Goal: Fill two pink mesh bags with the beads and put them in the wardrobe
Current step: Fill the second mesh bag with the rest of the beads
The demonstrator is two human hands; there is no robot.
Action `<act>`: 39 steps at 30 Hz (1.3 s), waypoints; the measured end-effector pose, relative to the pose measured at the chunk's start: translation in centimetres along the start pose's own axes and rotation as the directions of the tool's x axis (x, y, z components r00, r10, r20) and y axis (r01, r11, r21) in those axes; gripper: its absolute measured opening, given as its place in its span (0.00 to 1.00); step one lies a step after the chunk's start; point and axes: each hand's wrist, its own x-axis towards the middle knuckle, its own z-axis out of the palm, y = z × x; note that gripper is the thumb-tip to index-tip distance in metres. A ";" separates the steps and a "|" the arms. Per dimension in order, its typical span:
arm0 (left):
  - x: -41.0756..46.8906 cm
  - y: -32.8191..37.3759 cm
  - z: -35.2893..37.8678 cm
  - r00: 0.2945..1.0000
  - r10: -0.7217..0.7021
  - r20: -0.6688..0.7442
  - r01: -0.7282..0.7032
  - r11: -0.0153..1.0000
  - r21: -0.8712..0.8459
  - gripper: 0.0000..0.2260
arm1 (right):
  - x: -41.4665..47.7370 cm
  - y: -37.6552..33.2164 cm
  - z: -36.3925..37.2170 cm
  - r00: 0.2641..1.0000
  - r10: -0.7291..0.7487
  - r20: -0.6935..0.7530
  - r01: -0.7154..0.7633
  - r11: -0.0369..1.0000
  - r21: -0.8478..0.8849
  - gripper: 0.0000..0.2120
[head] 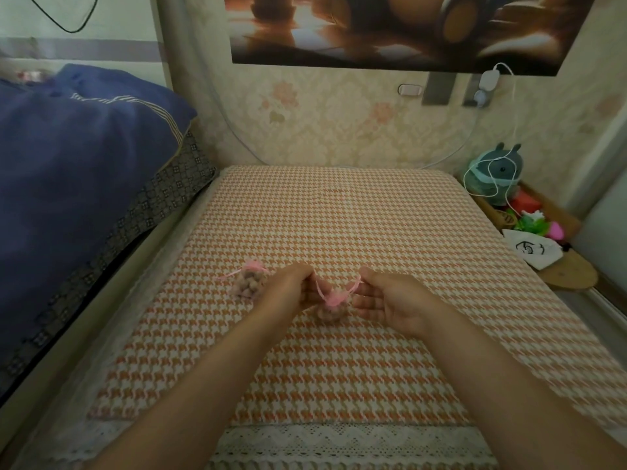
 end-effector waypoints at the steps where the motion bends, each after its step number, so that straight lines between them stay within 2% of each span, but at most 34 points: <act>1: 0.1 -0.1 0.1 1.000 0.008 0.009 -0.009 0.999 0.040 0.13 | 0.1 0.0 0.2 1.000 -0.012 -0.007 0.011 0.999 -0.038 0.11; 6: 0.4 -0.6 0.6 0.998 0.050 0.037 -0.057 0.975 0.216 0.12 | 0.5 0.3 1.0 0.994 -0.105 -0.015 0.098 0.964 -0.245 0.10; 9: 0.8 -0.5 0.6 0.996 0.071 0.062 -0.085 0.961 0.261 0.12 | 0.6 0.1 1.2 0.971 -0.235 0.039 0.230 0.880 -0.416 0.07; 13: 1.2 -0.2 0.5 0.995 0.060 0.074 -0.080 0.950 0.302 0.12 | 0.6 -0.8 1.2 0.926 -0.359 0.112 0.361 0.764 -0.535 0.07; 16: 1.4 0.1 0.4 0.994 0.041 0.106 -0.074 0.941 0.330 0.12 | 0.6 -1.2 1.1 0.905 -0.404 0.135 0.411 0.747 -0.523 0.06; 20: 1.6 0.5 -0.1 0.981 0.011 0.194 -0.088 0.914 0.396 0.12 | 1.1 -1.2 0.8 0.905 -0.419 0.070 0.392 0.762 -0.516 0.04; 26: 1.9 0.5 -0.6 0.955 -0.030 0.297 -0.099 0.907 0.410 0.12 | 2.1 -0.9 1.0 0.949 -0.314 -0.003 0.275 0.837 -0.473 0.04; 28: 2.1 0.3 -0.8 0.953 -0.038 0.300 -0.087 0.915 0.394 0.13 | 2.2 -0.7 1.3 0.953 -0.302 -0.008 0.257 0.824 -0.506 0.04; 31: 2.3 0.2 -0.9 0.952 -0.047 0.302 -0.070 0.928 0.366 0.12 | 2.5 -0.7 1.5 0.927 -0.375 -0.010 0.302 0.762 -0.573 0.02; 35: 2.2 0.2 -0.8 0.948 -0.074 0.309 -0.032 0.946 0.323 0.11 | 2.7 -0.8 1.6 0.914 -0.405 -0.003 0.344 0.779 -0.524 0.03; 39: 2.0 0.1 -0.6 0.953 -0.052 0.298 -0.062 0.930 0.363 0.12 | 2.9 -0.4 1.4 0.924 -0.381 -0.017 0.310 0.777 -0.548 0.02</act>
